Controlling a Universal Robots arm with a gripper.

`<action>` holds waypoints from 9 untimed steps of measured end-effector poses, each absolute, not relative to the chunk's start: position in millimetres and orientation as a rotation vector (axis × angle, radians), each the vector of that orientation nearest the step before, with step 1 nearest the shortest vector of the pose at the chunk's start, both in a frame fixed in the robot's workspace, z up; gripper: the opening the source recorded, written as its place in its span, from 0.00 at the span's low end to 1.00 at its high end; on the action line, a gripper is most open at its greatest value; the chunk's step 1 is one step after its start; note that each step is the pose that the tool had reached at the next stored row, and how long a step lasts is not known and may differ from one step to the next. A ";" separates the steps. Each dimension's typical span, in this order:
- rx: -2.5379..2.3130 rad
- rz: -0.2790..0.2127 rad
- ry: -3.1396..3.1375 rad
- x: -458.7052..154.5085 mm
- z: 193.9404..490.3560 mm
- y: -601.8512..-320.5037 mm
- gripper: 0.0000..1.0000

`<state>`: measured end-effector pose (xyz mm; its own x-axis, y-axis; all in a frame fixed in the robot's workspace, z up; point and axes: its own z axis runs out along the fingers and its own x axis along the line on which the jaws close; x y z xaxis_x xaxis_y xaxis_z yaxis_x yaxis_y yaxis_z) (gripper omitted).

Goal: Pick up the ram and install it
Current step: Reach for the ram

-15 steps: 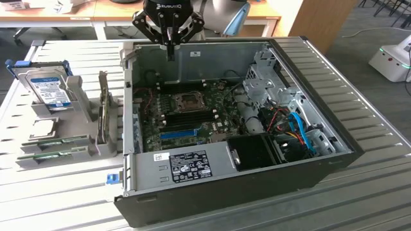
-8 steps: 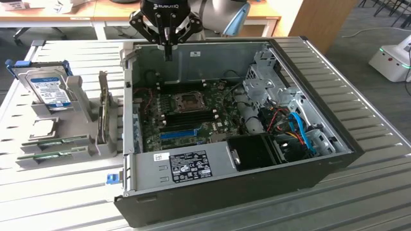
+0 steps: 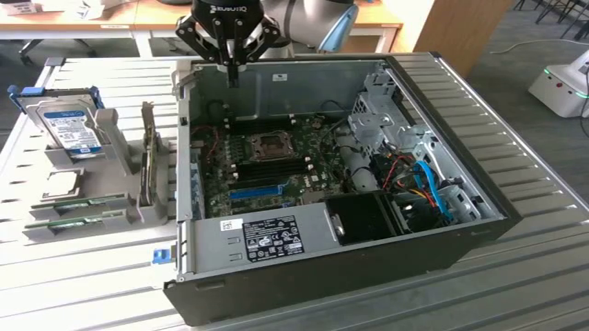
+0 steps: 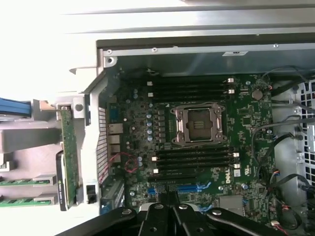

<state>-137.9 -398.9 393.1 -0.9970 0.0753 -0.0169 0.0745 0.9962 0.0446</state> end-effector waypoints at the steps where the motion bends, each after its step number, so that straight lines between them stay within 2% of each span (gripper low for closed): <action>1: 0.117 0.069 3.121 -139.5 393.1 -398.9 0.10; 9: 0.118 0.068 3.128 -150.0 392.9 -398.9 0.10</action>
